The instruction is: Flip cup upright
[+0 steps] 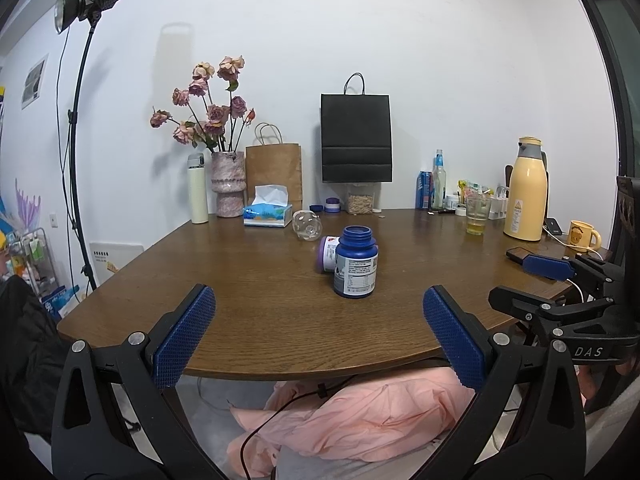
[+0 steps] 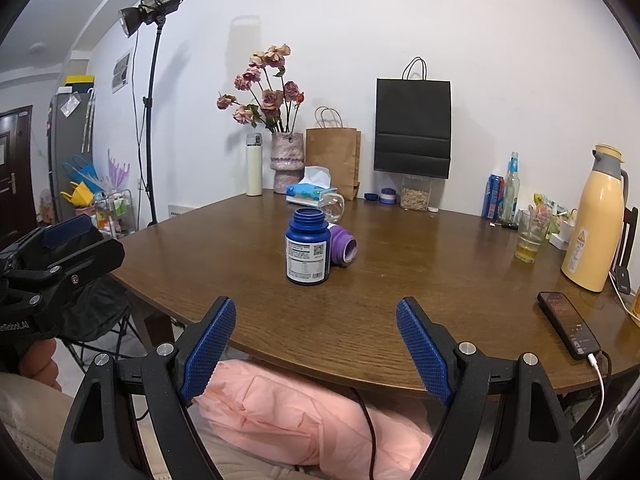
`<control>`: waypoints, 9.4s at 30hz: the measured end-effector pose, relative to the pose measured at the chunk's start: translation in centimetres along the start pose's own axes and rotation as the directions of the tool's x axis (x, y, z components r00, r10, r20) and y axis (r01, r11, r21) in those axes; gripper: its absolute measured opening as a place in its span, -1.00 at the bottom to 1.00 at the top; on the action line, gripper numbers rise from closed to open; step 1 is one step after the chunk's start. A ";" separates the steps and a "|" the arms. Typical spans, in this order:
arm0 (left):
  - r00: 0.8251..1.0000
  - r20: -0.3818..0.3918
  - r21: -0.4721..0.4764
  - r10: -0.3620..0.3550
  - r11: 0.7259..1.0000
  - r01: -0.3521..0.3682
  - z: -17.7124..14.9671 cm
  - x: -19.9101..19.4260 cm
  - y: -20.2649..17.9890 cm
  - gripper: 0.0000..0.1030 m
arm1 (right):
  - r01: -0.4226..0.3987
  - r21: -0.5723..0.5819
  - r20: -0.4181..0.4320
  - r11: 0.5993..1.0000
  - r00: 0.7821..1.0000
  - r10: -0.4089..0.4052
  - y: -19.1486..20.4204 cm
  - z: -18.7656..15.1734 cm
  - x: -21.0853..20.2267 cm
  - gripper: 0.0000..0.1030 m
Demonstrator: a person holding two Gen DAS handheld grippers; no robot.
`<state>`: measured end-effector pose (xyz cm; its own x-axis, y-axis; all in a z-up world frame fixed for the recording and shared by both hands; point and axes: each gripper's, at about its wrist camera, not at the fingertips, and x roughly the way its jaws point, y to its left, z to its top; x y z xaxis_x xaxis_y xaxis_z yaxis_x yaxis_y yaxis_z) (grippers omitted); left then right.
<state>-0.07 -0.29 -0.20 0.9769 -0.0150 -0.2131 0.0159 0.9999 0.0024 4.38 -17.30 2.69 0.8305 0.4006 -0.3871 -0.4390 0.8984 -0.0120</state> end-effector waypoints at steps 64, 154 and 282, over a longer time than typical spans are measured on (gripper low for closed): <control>0.836 -0.444 -0.069 -0.321 0.943 0.325 6.5 38.0 5.2 0.41 | -0.120 0.146 -0.411 0.982 0.895 0.171 -11.0 7.9 34.2 0.16; 0.947 -0.257 -0.028 -0.194 0.981 0.194 5.1 25.7 6.6 0.16 | -0.440 -0.032 -0.194 0.897 0.883 0.427 4.8 13.8 29.5 0.23; 0.983 0.036 -0.008 0.180 0.984 -0.180 1.1 -0.3 0.5 1.00 | -0.065 0.043 0.002 0.997 0.998 0.065 -1.4 0.4 1.1 0.70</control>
<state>-0.07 0.16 0.98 0.9707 0.1655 -0.1742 -0.1622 0.9862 0.0332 6.07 -18.06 2.65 0.8005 0.4588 -0.3856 -0.4773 0.8771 0.0529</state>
